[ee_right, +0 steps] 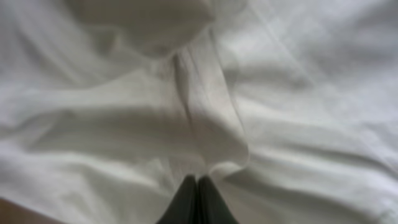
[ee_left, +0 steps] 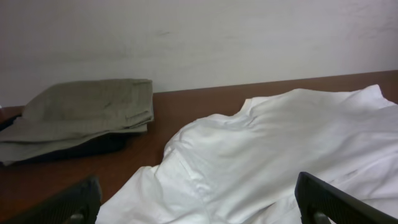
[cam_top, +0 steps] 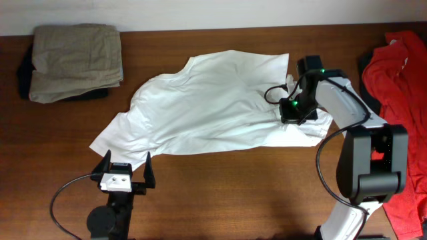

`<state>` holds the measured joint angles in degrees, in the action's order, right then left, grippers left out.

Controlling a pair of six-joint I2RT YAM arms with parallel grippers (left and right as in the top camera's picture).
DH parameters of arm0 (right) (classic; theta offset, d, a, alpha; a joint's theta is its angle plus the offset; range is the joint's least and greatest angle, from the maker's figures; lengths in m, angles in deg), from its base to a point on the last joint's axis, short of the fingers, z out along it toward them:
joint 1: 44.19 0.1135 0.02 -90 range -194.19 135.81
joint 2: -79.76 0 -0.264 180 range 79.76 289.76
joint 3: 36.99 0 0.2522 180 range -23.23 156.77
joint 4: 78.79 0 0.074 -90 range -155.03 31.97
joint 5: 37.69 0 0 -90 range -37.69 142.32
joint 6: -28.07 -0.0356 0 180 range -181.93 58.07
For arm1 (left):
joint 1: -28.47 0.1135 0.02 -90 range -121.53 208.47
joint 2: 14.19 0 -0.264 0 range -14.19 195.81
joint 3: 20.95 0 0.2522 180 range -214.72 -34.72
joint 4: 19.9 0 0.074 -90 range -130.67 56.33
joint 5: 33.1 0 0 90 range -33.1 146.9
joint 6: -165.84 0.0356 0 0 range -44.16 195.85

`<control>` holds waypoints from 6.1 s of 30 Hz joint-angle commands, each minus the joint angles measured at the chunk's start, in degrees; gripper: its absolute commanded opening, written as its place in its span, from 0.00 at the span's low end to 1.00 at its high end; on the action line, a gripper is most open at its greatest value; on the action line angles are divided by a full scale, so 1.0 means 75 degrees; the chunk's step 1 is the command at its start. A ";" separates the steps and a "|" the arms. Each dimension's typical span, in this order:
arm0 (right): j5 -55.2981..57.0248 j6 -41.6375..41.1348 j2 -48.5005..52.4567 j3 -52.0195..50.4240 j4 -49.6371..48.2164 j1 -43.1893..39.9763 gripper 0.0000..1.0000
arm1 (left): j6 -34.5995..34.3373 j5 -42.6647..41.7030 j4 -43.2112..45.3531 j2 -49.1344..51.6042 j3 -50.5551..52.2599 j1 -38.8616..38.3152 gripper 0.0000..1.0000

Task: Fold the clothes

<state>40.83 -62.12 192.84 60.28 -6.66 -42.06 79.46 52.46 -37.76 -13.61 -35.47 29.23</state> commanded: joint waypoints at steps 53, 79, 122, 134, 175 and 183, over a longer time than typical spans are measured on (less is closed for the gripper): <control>-0.0530 -0.2489 -0.3678 -0.4476 0.0277 0.2264 0.04 | -0.3165 0.0577 -0.5493 0.8740 -0.7519 0.1682 0.99; -0.0536 -0.2495 -0.3678 -0.4473 0.0157 0.2264 0.04 | -0.3220 0.0603 -0.4039 1.3499 -0.7519 0.2736 0.51; 0.2891 -0.2159 -0.3276 0.9352 0.5109 0.1405 0.04 | -0.3214 -0.0962 -0.7976 0.7743 -1.4326 0.2713 0.01; 0.1734 -0.1778 -0.0723 1.0008 0.2040 0.0085 0.04 | -0.3048 -0.2498 -0.6158 1.3018 -1.6684 0.2468 0.00; 0.0414 -0.1638 -0.5018 0.5324 0.3144 -0.0286 0.04 | -0.2305 -0.0997 -0.9040 0.8081 -1.4860 0.1256 0.00; -0.0052 -0.1623 -0.2264 0.5324 0.0565 -0.0283 0.04 | -0.2253 -0.0764 -0.6146 1.2365 -1.4863 0.1256 0.00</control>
<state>42.97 -74.77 172.01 99.99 2.02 -44.14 62.70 45.83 -92.21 69.29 -147.29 38.34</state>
